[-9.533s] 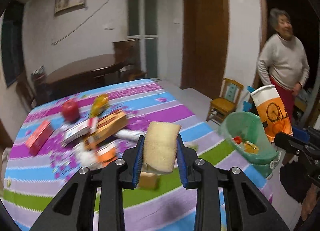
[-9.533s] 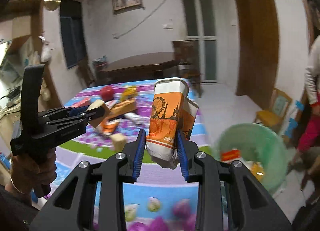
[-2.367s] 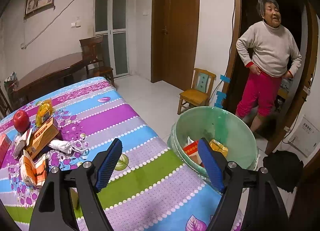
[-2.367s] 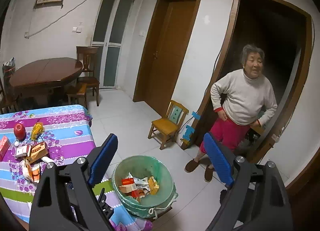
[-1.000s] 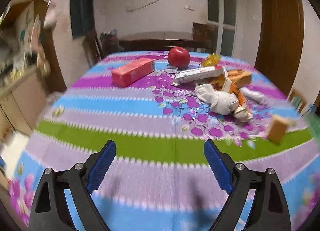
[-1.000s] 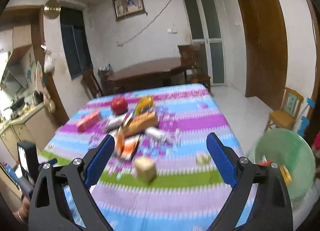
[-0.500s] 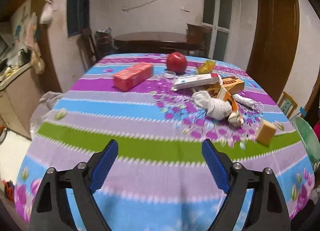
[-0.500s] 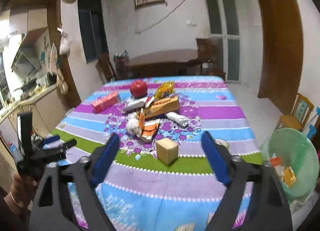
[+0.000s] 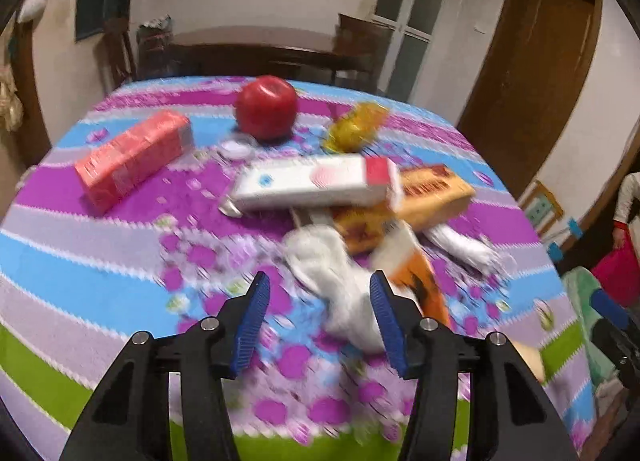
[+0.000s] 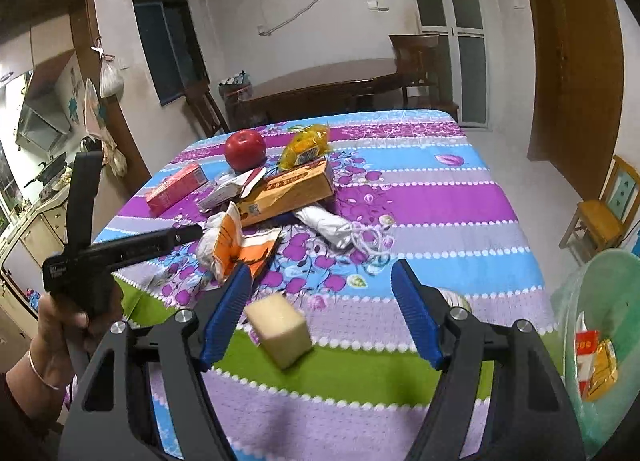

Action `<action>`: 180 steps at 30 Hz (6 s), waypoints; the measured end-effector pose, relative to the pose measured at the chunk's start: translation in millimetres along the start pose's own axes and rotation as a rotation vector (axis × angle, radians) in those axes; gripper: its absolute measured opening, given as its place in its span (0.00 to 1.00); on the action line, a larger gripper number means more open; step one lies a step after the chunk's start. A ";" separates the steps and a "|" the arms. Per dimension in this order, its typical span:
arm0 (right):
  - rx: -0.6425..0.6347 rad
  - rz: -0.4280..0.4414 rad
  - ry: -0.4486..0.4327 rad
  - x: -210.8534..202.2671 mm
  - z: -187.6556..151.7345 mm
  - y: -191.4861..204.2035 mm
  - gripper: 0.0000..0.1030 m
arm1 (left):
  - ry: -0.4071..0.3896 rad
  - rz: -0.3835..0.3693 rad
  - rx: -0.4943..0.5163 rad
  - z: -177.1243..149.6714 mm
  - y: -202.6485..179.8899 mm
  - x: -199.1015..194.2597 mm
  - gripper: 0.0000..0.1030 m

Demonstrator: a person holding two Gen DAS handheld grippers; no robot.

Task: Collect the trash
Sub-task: 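Grasp the white medicine box with the left tool while the right tool grasps the orange paper bag, then carry the white box and orange bag in both tools toward the green bin, then open the left tool over the bin dropping the white box while the right tool drops the orange bag, then move both open tools back toward the items on the tablecloth, then grasp the long yellow box with the right tool and lift it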

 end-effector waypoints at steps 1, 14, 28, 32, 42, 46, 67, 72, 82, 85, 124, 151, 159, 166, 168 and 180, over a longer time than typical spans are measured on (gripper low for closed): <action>-0.007 0.054 0.013 1.2 5.6 10.6 0.67 | -0.004 0.018 -0.008 4.5 7.3 -0.6 0.53; -0.100 0.241 0.339 104.1 0.5 111.5 0.18 | -0.004 0.133 -0.036 35.1 67.9 -3.4 0.53; 0.112 0.418 0.141 -24.2 11.8 50.1 0.05 | 0.257 -0.237 0.735 72.4 0.9 54.8 0.95; 0.157 0.416 0.173 -27.4 -4.0 37.1 0.05 | 0.333 -0.316 0.639 79.8 17.4 88.5 0.95; 0.180 0.371 0.186 -20.0 -25.1 24.0 0.05 | 0.392 -0.431 0.481 62.3 28.8 77.4 0.71; 0.179 0.369 0.159 -27.1 -26.5 23.2 0.05 | 0.366 -0.413 0.519 42.7 21.2 40.2 0.43; 0.151 0.193 -0.073 -112.5 -5.2 -9.1 0.05 | 0.085 -0.504 0.527 12.4 -117.8 -146.9 0.12; 0.178 0.045 -0.152 -154.8 7.8 -69.7 0.05 | 0.082 -0.574 0.585 15.6 -215.7 -135.7 0.12; 0.242 -0.343 -0.116 -184.2 -1.6 -217.7 0.05 | 0.117 -0.692 0.652 0.7 -399.1 -59.0 0.12; 0.258 -0.429 -0.048 -165.9 -14.3 -254.6 0.05 | 0.141 -0.696 0.635 -6.9 -442.9 -22.4 0.12; 0.321 -0.528 -0.089 -134.0 -53.7 -278.6 0.08 | -0.193 -0.168 0.697 -40.0 -428.3 35.9 0.47; -0.037 -0.107 -0.462 -280.6 70.8 40.6 0.51 | -0.510 0.142 0.471 -9.7 -126.5 -244.6 0.80; -0.043 -0.188 -0.356 -205.5 43.9 11.6 0.52 | -0.394 0.152 0.388 -40.9 -61.1 -207.0 0.82; -0.053 -0.151 -0.144 -102.1 2.1 -5.1 0.52 | -0.234 0.154 0.289 -59.2 -16.3 -147.7 0.82; -0.064 -0.152 -0.091 -75.9 -11.5 -7.3 0.52 | -0.191 0.180 0.303 -65.6 -6.1 -135.5 0.82; -0.062 -0.006 0.050 -4.1 -16.1 16.4 0.52 | -0.108 0.133 0.172 -58.0 36.2 -106.4 0.82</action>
Point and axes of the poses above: each gripper's, at about its wrist camera, not at the fingertips, and x roughly the way its jaws point, y to its left, z to its top, the point moved 9 cm from there along x, roughly the way its jaws point, and after that the axes turned 15 degrees about -z, right-handed, at the moved point
